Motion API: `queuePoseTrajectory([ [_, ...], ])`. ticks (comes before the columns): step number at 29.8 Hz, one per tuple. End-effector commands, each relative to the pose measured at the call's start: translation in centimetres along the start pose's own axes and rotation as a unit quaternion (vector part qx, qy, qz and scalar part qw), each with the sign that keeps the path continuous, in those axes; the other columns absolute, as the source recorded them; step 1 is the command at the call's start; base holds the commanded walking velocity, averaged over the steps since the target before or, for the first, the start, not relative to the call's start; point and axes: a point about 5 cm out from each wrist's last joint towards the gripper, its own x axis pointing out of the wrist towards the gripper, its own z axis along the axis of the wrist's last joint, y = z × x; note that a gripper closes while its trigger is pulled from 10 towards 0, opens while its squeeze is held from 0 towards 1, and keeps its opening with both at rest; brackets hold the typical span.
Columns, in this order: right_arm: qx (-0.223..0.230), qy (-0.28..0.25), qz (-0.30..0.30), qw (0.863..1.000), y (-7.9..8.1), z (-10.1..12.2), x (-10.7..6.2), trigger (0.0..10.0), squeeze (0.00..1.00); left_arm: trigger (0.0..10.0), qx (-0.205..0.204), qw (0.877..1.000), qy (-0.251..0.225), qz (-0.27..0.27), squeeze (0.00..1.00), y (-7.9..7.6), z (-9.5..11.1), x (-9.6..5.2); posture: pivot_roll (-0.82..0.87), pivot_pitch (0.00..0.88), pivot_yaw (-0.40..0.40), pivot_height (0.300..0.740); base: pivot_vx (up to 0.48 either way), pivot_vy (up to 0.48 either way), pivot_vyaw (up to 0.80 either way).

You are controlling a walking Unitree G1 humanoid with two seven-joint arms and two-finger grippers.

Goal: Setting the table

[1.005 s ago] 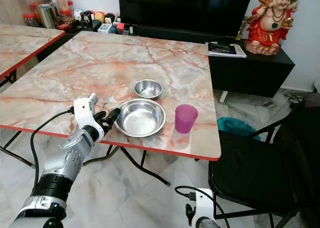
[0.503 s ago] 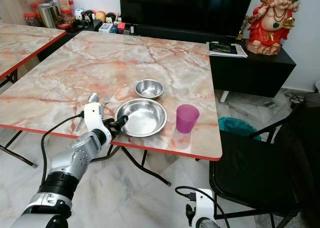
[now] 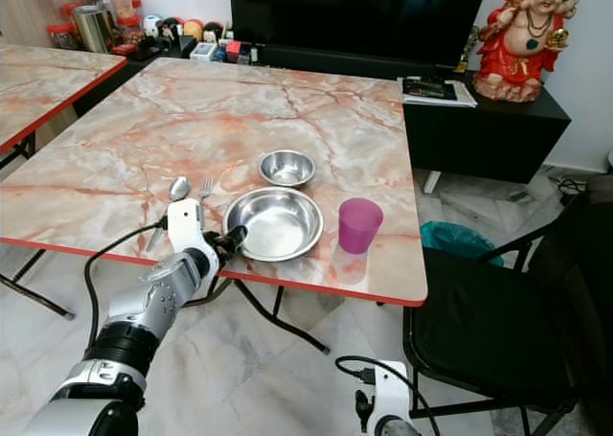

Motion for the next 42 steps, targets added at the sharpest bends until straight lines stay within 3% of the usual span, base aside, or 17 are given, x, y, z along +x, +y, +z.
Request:
queuePoseTrajectory([
  [1, 0.005, 0.003, -0.002, 1.0, -0.1, -0.1, 0.0, 10.0, 0.0, 1.7, -0.01, 1.0, 0.007, -0.004, 0.0, -0.4, 0.1, 0.2, 0.0, 0.0, -0.041, 0.74, 0.0, 0.0, 0.0],
  [2, 0.005, 0.004, -0.003, 1.0, -0.1, -0.1, 0.0, 10.0, 0.0, 1.1, -0.01, 1.0, 0.008, -0.004, 0.0, -0.4, 0.2, 0.3, 0.0, 0.0, -0.041, 0.74, 0.0, 0.0, 0.0],
  [5, 0.005, 0.004, -0.003, 1.0, -0.1, -0.1, 0.0, 10.0, 0.0, 1.1, -0.01, 1.0, 0.008, -0.003, 0.0, -0.3, 0.2, 0.3, 0.01, 0.0, -0.042, 0.74, 0.0, 0.0, 0.0],
  [7, 0.006, 0.004, -0.003, 1.0, -0.1, -0.1, 0.0, 10.0, 0.0, 0.0, -0.012, 1.0, 0.007, -0.003, 0.0, -0.4, 0.2, 0.3, 0.0, 0.0, -0.041, 0.74, 0.0, 0.0, 0.0],
  [32, 0.0, 0.002, 0.001, 1.0, 0.0, 0.4, 0.1, 10.0, 0.0, 0.0, -0.018, 1.0, -0.006, 0.015, 0.0, 0.2, 0.9, 0.3, 0.02, 0.0, -0.05, 0.74, 0.0, 0.0, 0.0],
  [42, -0.001, 0.0, 0.001, 1.0, 0.0, 0.6, 0.1, 10.0, 0.0, 0.0, -0.005, 0.998, -0.062, 0.019, 0.0, 0.6, 2.9, -0.4, 0.02, 0.0, -0.055, 0.74, 0.0, 0.0, 0.0],
])
